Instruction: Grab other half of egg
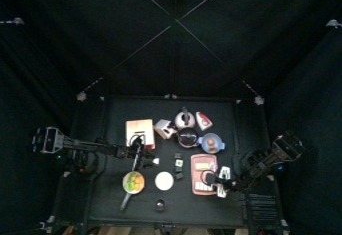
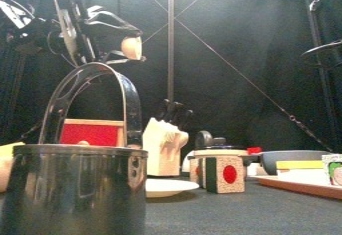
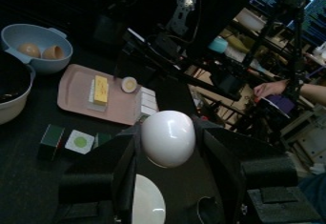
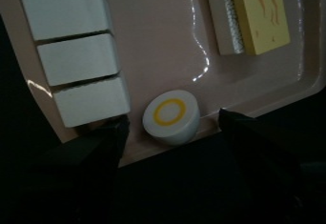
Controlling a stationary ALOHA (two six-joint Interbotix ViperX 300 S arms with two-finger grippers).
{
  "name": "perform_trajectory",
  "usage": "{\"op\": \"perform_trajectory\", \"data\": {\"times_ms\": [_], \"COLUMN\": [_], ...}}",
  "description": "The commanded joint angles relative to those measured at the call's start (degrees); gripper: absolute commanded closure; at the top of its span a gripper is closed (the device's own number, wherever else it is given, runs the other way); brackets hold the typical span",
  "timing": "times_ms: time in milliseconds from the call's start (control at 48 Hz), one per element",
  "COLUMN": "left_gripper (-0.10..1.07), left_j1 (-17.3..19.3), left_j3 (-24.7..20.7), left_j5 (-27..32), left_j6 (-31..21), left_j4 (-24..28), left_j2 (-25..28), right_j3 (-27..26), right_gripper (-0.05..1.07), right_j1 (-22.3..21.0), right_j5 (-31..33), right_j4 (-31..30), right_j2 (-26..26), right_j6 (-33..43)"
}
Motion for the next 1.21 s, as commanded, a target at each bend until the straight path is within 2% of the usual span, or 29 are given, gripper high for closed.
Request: {"op": "perform_trajectory", "data": {"times_ms": [0,771,1188], "left_gripper": [0.44,0.44,0.44], "left_j1": [0.26,0.26,0.26], "left_j3": [-0.62,-0.62,-0.62], "left_j5": [-0.18,-0.09,-0.09], "left_j6": [0.09,0.09,0.09], "left_j4": [0.0,0.0,0.0], "left_j2": [-0.18,-0.18,-0.18], "right_j3": [-0.35,0.09,0.0], "right_gripper": [0.0,0.01,0.28], "right_j1": [-0.18,-0.18,-0.7], "right_j5": [0.0,0.0,0.0], "right_j4": [-0.26,-0.26,-0.18], "right_j2": [-0.53,-0.53,-0.53], "right_j6": [0.09,0.09,0.18]}}
